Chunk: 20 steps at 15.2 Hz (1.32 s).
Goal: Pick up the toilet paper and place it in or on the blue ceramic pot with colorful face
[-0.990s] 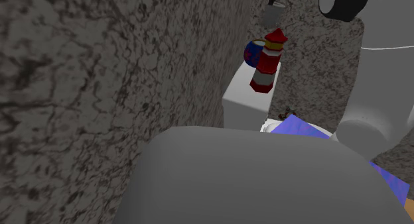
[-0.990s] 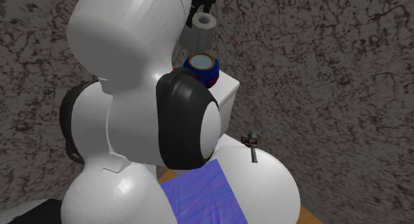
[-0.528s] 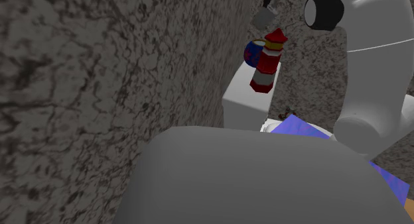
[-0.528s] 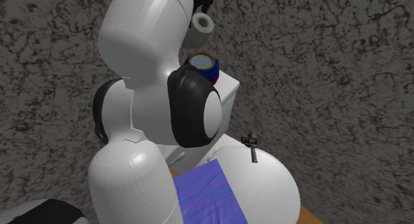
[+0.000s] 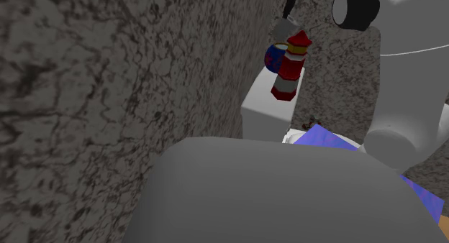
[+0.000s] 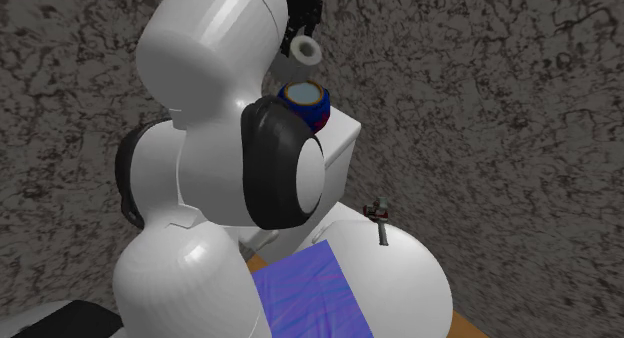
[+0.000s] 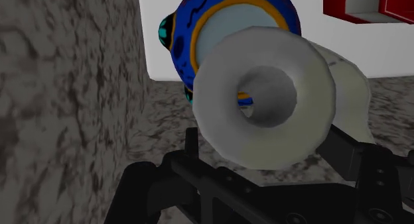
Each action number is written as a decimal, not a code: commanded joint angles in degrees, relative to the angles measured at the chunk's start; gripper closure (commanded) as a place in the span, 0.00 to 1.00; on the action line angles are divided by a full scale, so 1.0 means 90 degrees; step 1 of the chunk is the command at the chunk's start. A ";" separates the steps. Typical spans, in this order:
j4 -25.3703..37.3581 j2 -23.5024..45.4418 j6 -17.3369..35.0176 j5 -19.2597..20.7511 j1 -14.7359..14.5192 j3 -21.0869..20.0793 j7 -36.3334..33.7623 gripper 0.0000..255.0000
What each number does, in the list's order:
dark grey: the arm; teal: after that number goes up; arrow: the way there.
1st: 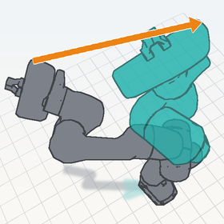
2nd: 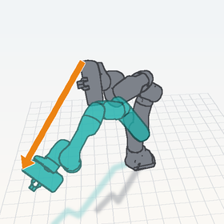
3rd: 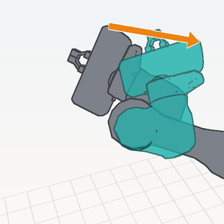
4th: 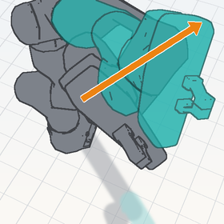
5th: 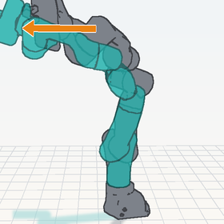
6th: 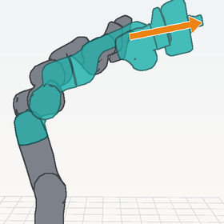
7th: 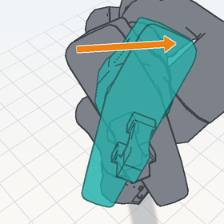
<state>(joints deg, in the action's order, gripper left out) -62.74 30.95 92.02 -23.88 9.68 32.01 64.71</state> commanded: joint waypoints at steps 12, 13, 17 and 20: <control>-0.0866 -0.0169 0.0679 0.0049 -0.0221 0.0026 0.0129 1.00; -0.0867 -0.0169 0.0679 0.0049 -0.0221 0.0027 0.0129 1.00; -0.0949 -0.0216 0.0716 0.0066 -0.0252 0.0036 0.0130 0.00; -0.0868 -0.0169 0.0679 0.0048 -0.0223 0.0028 0.0130 0.00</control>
<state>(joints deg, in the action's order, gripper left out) -70.88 29.18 98.30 -23.39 7.51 32.29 65.86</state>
